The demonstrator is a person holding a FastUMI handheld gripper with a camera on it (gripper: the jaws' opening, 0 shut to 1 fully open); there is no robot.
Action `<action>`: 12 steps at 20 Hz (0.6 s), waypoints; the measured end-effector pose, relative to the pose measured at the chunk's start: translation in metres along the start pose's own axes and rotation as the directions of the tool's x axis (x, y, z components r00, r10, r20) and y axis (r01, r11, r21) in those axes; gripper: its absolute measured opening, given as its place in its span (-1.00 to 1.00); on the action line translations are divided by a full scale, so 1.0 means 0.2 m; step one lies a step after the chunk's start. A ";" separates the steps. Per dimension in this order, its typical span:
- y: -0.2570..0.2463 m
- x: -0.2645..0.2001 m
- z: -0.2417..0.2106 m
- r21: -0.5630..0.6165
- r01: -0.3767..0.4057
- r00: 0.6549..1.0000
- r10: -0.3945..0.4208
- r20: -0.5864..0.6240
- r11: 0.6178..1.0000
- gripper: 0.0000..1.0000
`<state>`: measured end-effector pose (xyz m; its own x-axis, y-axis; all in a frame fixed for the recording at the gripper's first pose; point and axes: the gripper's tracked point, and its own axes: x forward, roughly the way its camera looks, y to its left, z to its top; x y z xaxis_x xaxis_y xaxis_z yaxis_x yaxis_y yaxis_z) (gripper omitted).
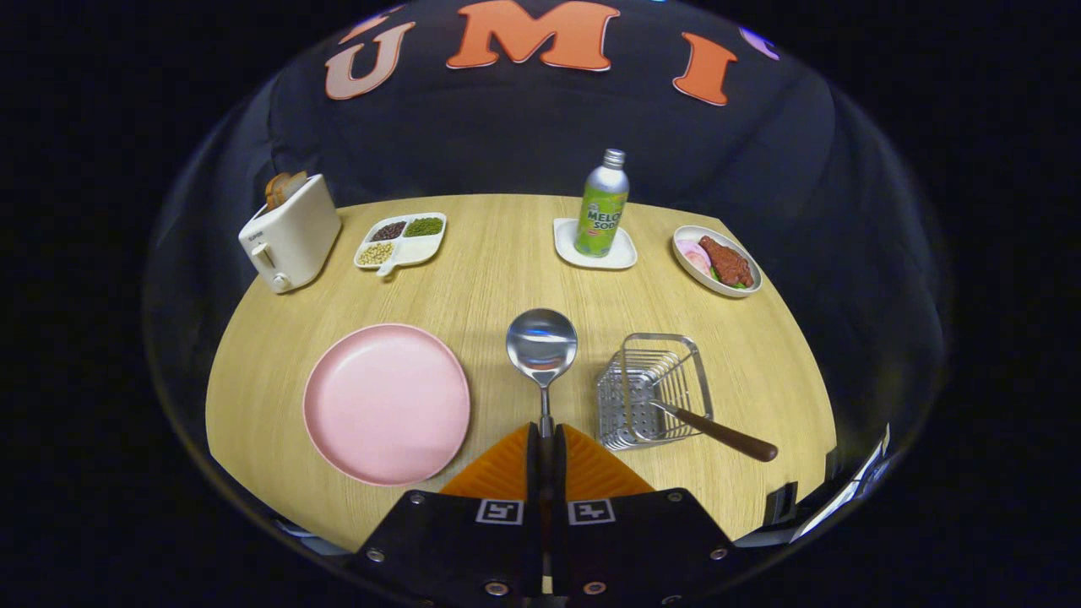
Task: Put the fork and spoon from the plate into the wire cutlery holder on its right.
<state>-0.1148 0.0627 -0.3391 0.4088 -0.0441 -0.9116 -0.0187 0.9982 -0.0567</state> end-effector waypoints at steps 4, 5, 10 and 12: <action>-0.23 0.02 0.00 -0.024 0.060 0.997 -0.060 -0.037 0.998 -0.90; -0.25 0.02 -0.01 -0.022 0.055 0.997 -0.056 -0.057 0.998 -0.90; -0.37 0.07 -0.06 -0.061 0.070 0.988 -0.078 -0.131 0.996 -0.90; -0.37 0.08 -0.07 -0.072 0.062 0.986 -0.072 -0.147 0.995 -0.90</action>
<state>-0.1201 -0.0133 -0.3548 0.2702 -0.1217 -0.9551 -0.0588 0.9880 -0.1425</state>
